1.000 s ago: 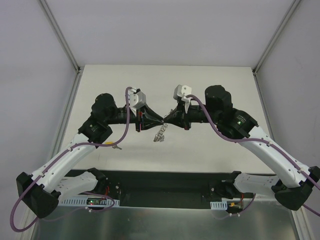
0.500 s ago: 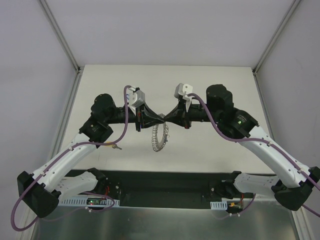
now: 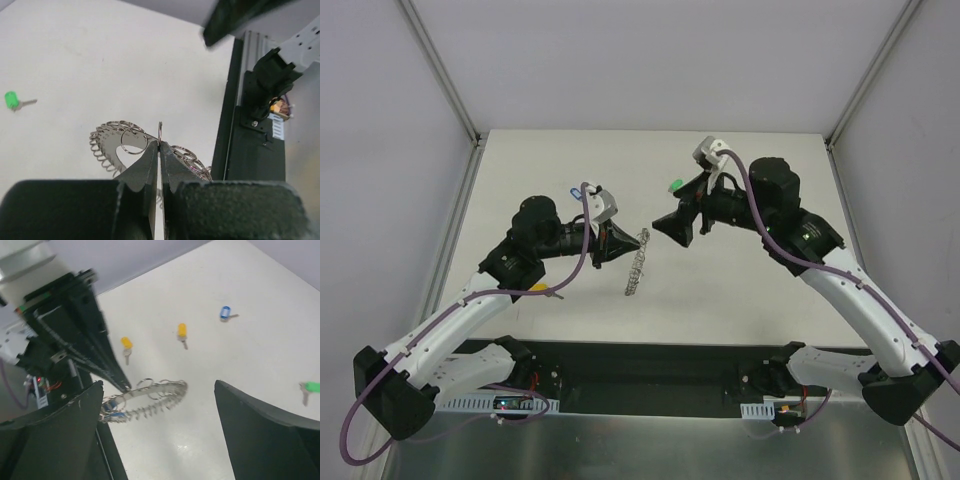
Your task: Put the keys on the keyring
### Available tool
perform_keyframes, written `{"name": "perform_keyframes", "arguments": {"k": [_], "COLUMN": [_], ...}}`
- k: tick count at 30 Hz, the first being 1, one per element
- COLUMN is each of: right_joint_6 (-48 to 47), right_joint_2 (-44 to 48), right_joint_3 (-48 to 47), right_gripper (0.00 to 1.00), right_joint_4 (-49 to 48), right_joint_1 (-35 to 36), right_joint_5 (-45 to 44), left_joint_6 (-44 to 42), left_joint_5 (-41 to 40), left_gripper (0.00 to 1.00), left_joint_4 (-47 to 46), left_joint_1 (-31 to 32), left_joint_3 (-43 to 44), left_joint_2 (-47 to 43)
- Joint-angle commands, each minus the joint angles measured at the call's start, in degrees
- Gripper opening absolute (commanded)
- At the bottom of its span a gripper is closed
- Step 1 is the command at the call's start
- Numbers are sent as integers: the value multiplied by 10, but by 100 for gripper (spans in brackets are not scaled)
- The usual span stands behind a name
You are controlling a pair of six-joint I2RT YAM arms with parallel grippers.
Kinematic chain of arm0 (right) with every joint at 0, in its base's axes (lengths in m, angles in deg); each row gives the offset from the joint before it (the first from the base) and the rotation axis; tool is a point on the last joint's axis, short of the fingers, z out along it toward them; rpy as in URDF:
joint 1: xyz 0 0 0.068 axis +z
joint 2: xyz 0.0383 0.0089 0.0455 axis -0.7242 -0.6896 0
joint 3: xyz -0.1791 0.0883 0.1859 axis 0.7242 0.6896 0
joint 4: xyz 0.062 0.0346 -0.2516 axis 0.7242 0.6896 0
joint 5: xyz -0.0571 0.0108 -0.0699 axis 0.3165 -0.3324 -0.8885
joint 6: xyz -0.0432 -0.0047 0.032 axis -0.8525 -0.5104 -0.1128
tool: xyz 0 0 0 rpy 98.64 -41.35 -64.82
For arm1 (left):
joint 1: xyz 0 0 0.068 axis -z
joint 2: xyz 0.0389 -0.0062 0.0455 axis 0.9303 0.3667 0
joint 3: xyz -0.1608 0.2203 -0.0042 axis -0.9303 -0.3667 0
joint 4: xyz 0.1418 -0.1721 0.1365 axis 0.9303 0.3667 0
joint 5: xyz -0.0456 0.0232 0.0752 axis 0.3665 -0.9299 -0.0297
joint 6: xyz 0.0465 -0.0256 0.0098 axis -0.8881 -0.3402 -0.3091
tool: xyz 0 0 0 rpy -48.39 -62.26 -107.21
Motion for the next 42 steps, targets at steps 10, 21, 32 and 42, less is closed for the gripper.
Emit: {"name": "perform_keyframes", "arguments": {"k": [10,21,32,42], "right_joint_6": [156,214,284,291], "right_joint_2": [-199,-502,-661,-707], "right_joint_3": [-92,-292,-400,-424], "right_gripper": [100,62,50,40], "right_joint_4": [76,73,65,53], "right_joint_1": [-119,-127,-126,-126], "right_joint_5": [-278,-383,-445,-435], "left_joint_6": [-21,22,19,19], "left_joint_5": [-140,-182,-206,-209], "left_gripper": [0,0,0,0], "left_joint_4": [77,131,169,175], "left_joint_1": [3,3,3,3], "left_joint_3": [-33,-50,-45,-51], "left_joint_2": [-38,-91,-111,-119]}}
